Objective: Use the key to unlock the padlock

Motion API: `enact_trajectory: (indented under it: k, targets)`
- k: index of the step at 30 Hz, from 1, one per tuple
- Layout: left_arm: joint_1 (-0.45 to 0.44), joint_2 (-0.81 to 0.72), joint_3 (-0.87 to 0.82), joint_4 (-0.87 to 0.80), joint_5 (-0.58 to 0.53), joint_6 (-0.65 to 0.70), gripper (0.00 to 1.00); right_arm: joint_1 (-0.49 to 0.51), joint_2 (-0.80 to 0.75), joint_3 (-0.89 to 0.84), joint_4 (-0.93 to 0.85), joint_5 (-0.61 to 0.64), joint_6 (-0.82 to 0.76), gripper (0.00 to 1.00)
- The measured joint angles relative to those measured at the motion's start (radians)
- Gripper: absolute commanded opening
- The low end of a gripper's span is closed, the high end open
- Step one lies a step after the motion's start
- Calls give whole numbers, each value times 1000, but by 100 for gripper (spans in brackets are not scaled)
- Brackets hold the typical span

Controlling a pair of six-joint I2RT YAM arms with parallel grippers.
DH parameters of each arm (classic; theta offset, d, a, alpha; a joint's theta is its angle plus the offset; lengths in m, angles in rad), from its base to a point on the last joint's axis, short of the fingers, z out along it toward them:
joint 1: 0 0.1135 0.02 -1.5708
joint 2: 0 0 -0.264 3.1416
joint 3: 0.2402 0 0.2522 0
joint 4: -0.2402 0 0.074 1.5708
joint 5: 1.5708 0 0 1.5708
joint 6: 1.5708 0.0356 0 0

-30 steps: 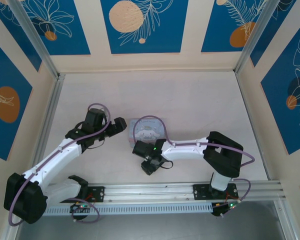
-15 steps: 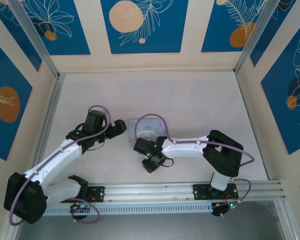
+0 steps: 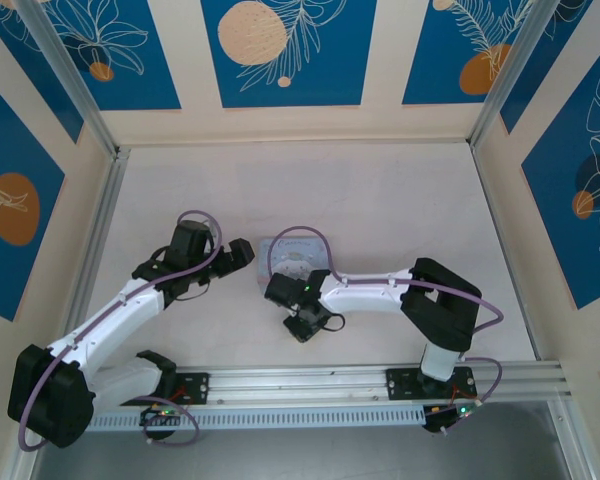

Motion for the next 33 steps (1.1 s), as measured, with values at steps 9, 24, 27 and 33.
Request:
enact_trajectory:
  k: [9,24,27,33]
  targets:
    - [0,3,-5,1,8,0,100,-22,5,12,102,-34,-6,0]
    - [0,15,-11,26,44,-24,100,-105,-201,-92,175,-122,56,0]
    - [0,14,-32,61,64,-54,100,-113,-217,-114,179,-135,77,0]
    - [-35,-5,-141,180,105,-198,100,-156,-270,-123,182,-153,149,0]
